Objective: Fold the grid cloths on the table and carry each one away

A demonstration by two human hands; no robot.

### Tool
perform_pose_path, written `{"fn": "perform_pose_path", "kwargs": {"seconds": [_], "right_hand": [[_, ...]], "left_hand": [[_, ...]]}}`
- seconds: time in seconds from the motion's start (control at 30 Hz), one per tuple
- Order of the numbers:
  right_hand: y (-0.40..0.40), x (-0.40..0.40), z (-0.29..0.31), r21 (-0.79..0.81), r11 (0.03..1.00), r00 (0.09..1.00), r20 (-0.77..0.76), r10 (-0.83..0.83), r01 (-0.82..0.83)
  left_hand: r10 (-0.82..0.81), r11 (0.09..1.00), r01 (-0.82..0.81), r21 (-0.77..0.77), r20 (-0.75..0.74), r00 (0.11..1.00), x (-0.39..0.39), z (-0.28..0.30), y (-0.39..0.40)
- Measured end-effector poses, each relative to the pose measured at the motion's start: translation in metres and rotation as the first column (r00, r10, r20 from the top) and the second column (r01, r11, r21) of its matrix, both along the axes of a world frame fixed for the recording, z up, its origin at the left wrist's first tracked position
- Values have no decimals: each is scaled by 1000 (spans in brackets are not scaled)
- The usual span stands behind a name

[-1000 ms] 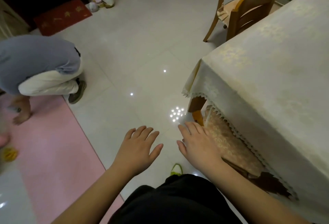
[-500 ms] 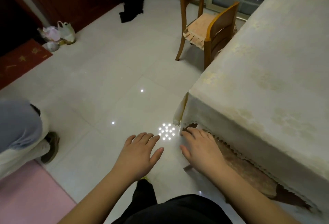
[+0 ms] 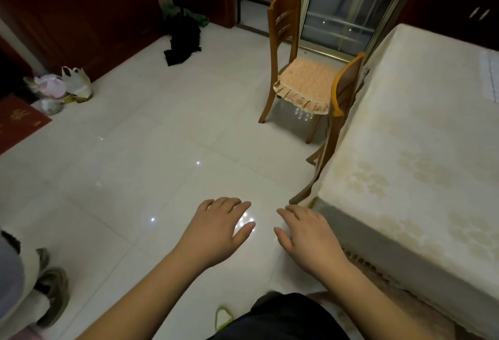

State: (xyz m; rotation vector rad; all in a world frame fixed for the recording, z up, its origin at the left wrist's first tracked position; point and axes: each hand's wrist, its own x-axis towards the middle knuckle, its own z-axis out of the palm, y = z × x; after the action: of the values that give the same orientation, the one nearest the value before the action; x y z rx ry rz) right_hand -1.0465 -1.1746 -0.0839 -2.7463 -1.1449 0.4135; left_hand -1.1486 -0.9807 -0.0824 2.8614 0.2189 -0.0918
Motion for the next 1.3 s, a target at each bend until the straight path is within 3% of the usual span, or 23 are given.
{"fn": "perform_pose_path", "kwargs": {"seconds": [0.17, 0.4, 0.67, 0.83, 1.0, 1.3], "right_hand": [[33, 46, -1, -13, 1000, 1000, 22, -8, 8], [83, 146, -7, -38, 995, 989, 122, -86, 91], [158, 234, 18, 22, 999, 983, 179, 34, -38], [228, 281, 37, 44, 998, 977, 210, 38, -48], [313, 330, 46, 83, 992, 972, 223, 73, -93], [442, 389, 73, 93, 994, 971, 237, 25, -48]], "left_hand": [[-12, 998, 9, -62, -38, 999, 63, 5, 30], [-65, 997, 62, -35, -82, 994, 154, 2, 68], [74, 996, -72, -47, 31, 997, 230, 40, 143], [111, 993, -114, 33, 82, 990, 271, 50, 216], [92, 981, -128, 149, 227, 970, 317, 53, 300], [62, 990, -83, 117, 169, 984, 380, 86, 438]]}}
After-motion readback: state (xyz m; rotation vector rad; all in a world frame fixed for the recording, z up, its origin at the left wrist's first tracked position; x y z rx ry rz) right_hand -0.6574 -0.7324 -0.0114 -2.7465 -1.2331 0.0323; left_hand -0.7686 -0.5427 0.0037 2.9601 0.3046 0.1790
